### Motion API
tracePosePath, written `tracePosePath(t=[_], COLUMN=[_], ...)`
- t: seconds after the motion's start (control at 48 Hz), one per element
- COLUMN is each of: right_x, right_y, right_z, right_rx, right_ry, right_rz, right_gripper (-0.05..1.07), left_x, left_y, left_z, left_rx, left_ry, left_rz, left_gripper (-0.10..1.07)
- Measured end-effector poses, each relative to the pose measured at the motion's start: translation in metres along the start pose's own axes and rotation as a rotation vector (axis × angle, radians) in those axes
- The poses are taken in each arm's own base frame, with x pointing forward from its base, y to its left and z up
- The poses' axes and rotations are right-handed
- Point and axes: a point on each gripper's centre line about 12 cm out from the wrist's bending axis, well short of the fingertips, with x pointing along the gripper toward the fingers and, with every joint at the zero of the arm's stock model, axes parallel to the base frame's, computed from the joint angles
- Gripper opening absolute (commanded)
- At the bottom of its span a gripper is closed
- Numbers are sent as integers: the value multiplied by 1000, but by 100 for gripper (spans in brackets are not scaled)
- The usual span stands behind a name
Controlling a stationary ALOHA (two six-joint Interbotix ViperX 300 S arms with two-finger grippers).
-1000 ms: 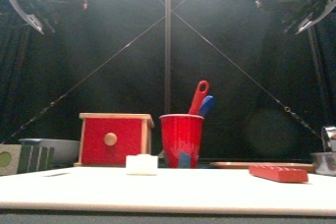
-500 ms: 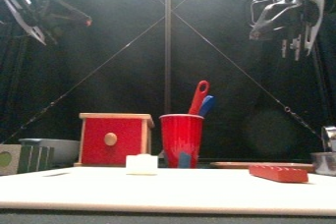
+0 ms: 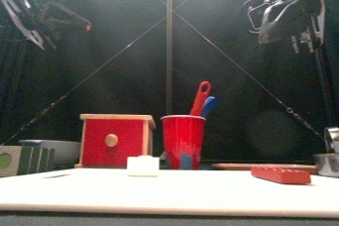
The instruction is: Put salmon on rice
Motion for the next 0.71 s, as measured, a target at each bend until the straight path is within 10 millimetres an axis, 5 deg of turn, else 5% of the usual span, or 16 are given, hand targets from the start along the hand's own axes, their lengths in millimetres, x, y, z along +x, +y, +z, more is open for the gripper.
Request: tracePosePath(t=[0.375,0.708], right_x=[58,101], right_y=[2,11], right_z=[-36,-51], right_rx=[130,192], right_ry=[-27,-36], right_rz=[-233,-388], right_gripper=[9,61], left_x=[-2,-5], left_y=[1,7], left_z=[-8,-21], left_rx=[0,0], left_ry=[20,66], left_rz=[3,32], left_gripper=[-2,-2])
